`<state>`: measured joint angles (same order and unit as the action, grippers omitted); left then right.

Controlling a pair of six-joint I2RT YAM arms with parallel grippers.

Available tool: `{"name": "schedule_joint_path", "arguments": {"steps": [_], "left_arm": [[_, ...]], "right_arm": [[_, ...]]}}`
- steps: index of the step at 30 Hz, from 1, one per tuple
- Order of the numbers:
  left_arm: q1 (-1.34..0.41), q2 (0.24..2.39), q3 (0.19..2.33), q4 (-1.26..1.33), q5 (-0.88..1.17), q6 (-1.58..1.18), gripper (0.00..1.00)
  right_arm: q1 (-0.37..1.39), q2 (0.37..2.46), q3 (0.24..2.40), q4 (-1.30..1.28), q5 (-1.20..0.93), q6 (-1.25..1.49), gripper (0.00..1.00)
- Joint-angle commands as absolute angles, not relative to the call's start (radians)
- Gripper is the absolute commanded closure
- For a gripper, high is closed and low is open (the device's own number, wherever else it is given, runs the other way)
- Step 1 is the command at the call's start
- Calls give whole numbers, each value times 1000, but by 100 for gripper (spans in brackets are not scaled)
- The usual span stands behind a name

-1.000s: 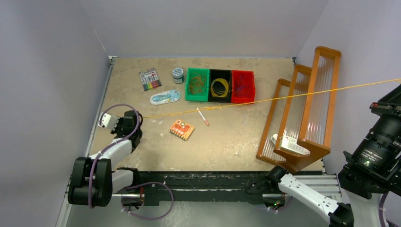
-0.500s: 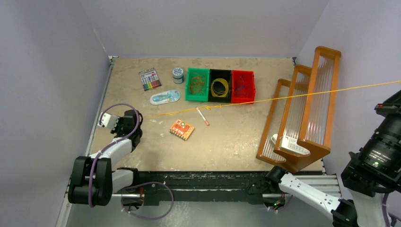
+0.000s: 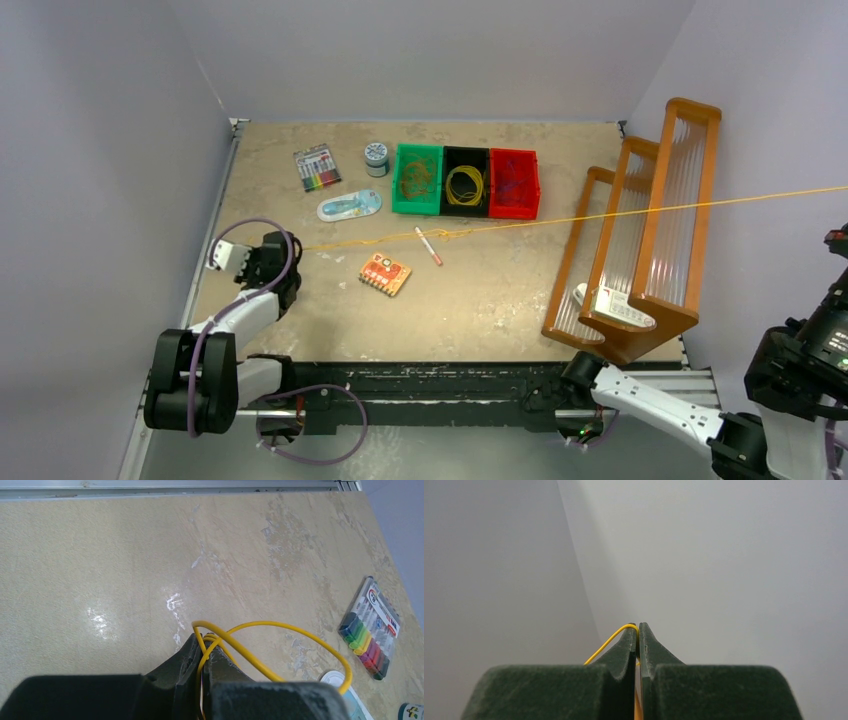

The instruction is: Untangle the cables

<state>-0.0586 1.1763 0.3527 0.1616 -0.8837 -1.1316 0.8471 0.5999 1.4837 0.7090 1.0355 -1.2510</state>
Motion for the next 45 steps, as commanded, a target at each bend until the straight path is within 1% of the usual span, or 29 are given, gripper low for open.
{"name": "schedule_joint_path", "arguments": {"steps": [1,7,11,16,18,21,25,28,34,38,41,43,45], "left_arm": [[-16,1189,382,95,-971,-1178,100],[-6,1178,395,80,-995,-1179,100],[-6,1171,389,115,-976,-1151,100],[-6,1159,389,112,-996,-1122,100],[-6,1151,385,127,-988,-1118,100],[-6,1158,376,182,-952,-1086,100],[-6,1171,366,298,-848,-1021,100],[-8,1184,353,411,-739,-968,100],[-9,1162,367,491,-599,-925,100],[-9,1079,437,406,-569,-895,100],[-9,1022,552,282,-561,-844,100],[-9,994,626,210,-563,-809,100],[-9,973,694,159,-572,-776,100]], "right_arm": [[872,564,1559,911,1023,-1377,100],[918,564,1593,927,1040,-1447,100],[939,568,1579,873,1046,-1412,100],[950,606,1564,876,1061,-1435,100],[948,620,1578,799,1066,-1386,100],[950,635,1577,653,1052,-1241,100],[949,695,1583,464,1020,-1077,100],[949,766,1612,256,924,-873,100],[950,953,1637,44,753,-636,100],[947,1031,1604,8,613,-471,100],[939,1090,1576,-16,533,-382,100],[906,1131,1566,-64,443,-302,100],[824,1169,1538,-106,287,-215,100]]}}
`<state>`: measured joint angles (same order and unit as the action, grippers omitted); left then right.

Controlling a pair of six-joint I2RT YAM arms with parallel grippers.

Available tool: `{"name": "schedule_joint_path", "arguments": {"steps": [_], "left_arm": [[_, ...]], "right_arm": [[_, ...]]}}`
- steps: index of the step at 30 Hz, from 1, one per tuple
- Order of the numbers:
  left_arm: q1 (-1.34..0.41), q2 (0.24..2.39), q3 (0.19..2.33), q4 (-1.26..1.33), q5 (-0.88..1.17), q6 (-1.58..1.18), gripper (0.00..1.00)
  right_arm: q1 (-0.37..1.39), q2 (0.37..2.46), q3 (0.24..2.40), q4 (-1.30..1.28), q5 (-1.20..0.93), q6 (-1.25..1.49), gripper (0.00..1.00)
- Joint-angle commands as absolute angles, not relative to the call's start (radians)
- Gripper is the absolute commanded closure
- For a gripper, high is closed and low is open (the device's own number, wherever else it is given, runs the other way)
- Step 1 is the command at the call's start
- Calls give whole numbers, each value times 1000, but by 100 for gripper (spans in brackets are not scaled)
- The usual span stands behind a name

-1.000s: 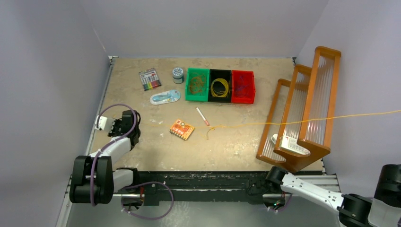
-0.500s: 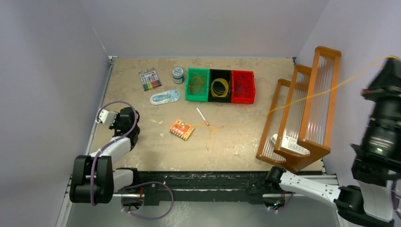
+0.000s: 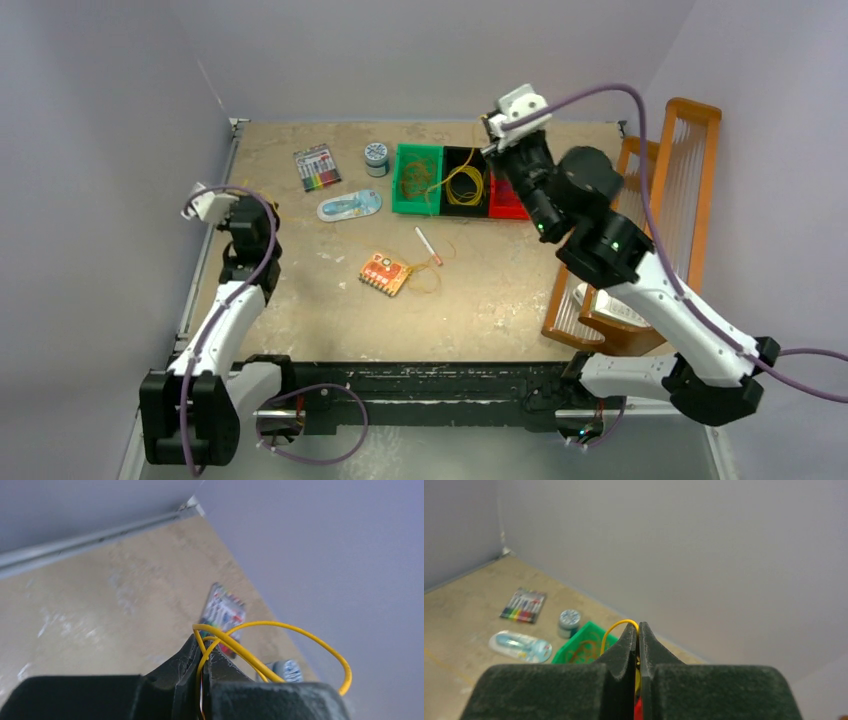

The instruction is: Untangle the cables

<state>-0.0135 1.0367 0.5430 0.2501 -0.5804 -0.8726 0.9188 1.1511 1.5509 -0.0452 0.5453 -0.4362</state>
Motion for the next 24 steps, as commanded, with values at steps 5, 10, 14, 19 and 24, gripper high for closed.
{"name": "schedule_joint_path", "arguments": {"steps": [5,10,14,19,24], "left_arm": [[-8,960,855,91,-536,-690,100],[-8,1010,1024,105,-419,-609,100],[-8,1064,1139,156,-298,-602,100],[-8,1129,1211,281,-109,-650,100],[-9,1187,1298,340,22,-686,100]], "right_arm": [[690,1218,1395,-130,148,-75,100],[596,1268,1280,-191,81,50,100],[561,1296,1196,-205,28,87,84],[557,1220,1134,-134,84,82,41],[557,1095,1053,27,25,-8,28]]}}
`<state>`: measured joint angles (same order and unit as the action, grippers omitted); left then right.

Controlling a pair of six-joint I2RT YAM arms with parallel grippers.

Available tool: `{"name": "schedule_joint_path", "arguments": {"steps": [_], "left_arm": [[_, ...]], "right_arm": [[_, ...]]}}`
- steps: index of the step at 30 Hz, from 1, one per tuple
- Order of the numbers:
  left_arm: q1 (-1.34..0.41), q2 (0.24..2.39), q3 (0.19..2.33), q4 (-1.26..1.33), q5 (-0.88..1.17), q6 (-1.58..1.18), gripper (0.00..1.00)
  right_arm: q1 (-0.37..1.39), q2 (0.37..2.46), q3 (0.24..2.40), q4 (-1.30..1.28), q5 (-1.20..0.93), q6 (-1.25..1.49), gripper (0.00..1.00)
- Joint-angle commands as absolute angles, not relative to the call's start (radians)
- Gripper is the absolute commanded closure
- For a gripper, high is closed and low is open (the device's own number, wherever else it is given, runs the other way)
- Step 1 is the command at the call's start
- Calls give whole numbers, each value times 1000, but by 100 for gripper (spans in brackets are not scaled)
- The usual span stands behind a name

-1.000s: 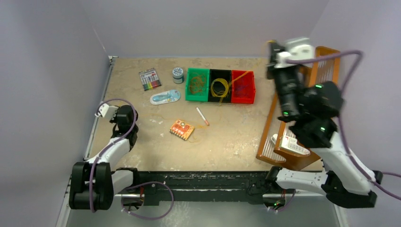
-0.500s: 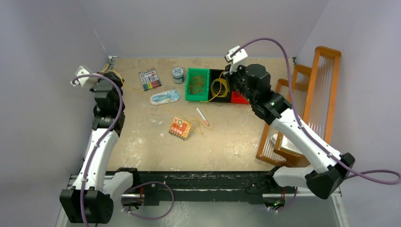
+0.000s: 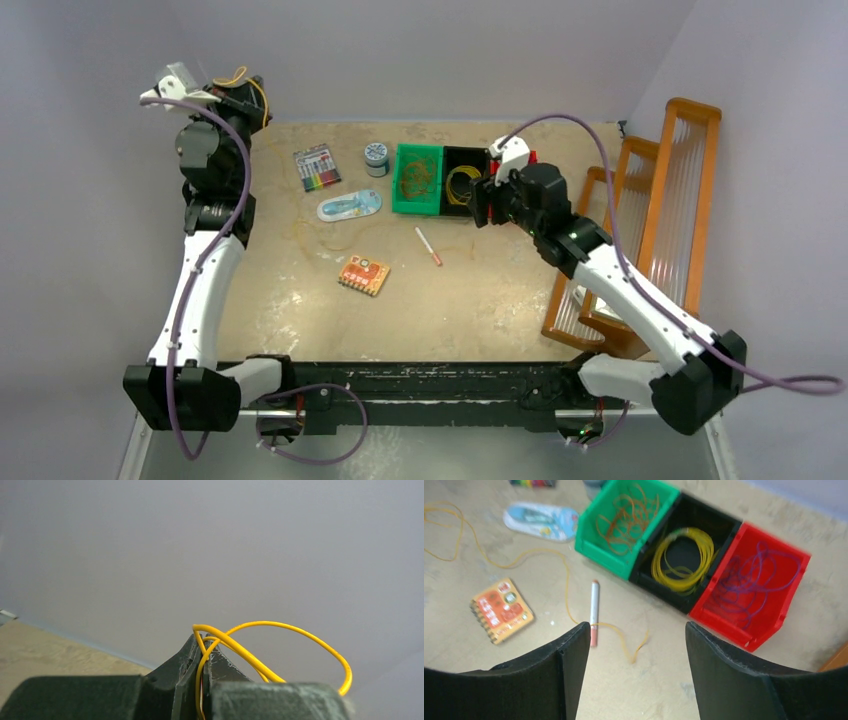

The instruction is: Untangle the cables

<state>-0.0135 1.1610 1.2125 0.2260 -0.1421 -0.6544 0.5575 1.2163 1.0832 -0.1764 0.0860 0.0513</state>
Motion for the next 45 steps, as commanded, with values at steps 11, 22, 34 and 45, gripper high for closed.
{"name": "schedule_joint_path", "arguments": {"steps": [11,22,34,45], "left_arm": [[-9,1211,1380,407,146,-749,100],[-9,1226,1432,411,181,-788,100],[-18,1233,1465,410,202,-787,100],[-33,1244,1477,410,202,-782,100]], "right_arm": [[556,1229,922,703,-545,-32,23],[682,1558,1046,1043,-756,21,14],[759,1901,1322,1183,-750,203,19],[806,2086,1447,1276,-763,330,21]]}}
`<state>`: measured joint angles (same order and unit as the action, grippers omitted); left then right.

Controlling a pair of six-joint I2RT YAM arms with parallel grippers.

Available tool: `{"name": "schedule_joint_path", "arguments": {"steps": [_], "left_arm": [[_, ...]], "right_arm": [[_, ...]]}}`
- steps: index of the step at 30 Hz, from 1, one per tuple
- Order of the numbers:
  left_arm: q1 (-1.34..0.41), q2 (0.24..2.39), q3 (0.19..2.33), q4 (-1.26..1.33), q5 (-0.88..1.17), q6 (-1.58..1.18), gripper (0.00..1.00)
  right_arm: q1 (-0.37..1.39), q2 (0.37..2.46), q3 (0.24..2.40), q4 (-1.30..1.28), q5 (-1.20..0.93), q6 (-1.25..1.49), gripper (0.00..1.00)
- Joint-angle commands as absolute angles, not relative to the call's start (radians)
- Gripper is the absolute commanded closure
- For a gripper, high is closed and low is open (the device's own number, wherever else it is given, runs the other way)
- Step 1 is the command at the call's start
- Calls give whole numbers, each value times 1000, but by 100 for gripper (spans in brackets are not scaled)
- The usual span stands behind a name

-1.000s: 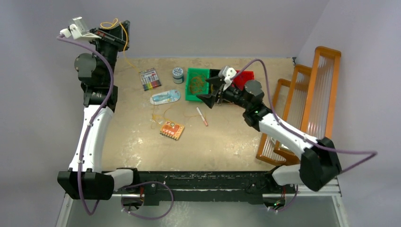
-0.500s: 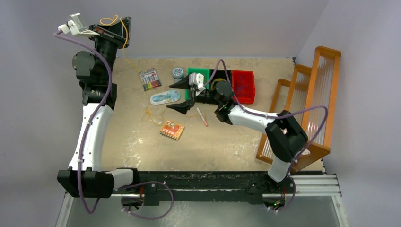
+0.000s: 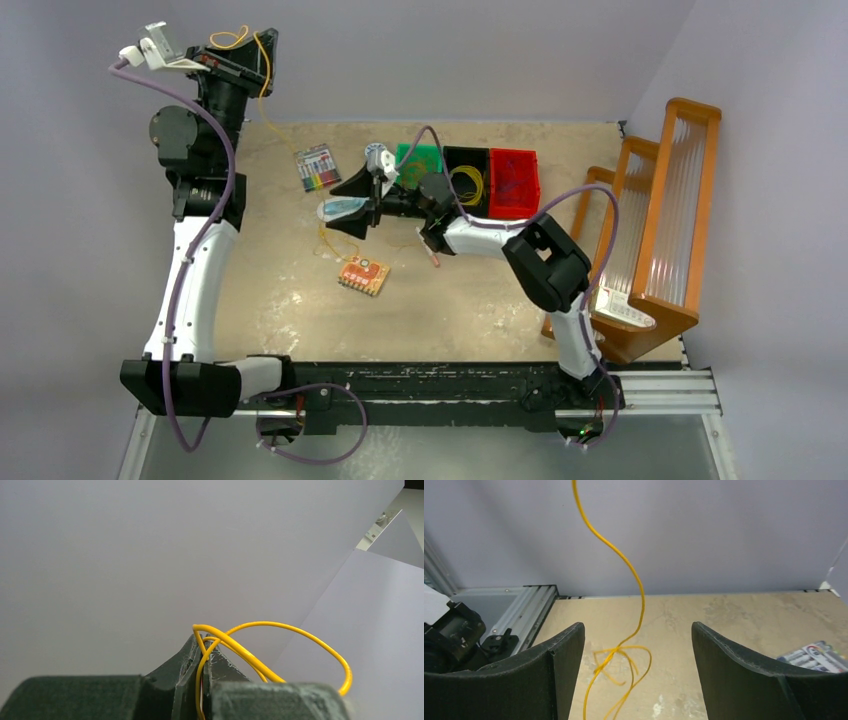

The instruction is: Untangle the cables

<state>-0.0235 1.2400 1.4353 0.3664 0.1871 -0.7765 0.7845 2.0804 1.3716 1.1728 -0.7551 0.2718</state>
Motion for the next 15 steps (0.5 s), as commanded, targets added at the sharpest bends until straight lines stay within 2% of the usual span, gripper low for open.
{"name": "schedule_joint_path", "arguments": {"steps": [1,5,9,11,15], "left_arm": [[-35,1244,1477,411,202,-782,100],[-44,1247,1481,410,202,-782,100],[-50,1247,1487,405,202,-774,100],[-51,1245,1489,400,200,-769,100],[-51,1236,1486,377,178,-752,100]], "right_arm": [[807,2099,1459,1282,-758,339,21],[810,2171,1524,1308,-754,390,25],[811,2217,1577,1310,-772,430,37],[811,2225,1587,1309,-784,444,51],[803,2195,1547,1250,-780,441,92]]}}
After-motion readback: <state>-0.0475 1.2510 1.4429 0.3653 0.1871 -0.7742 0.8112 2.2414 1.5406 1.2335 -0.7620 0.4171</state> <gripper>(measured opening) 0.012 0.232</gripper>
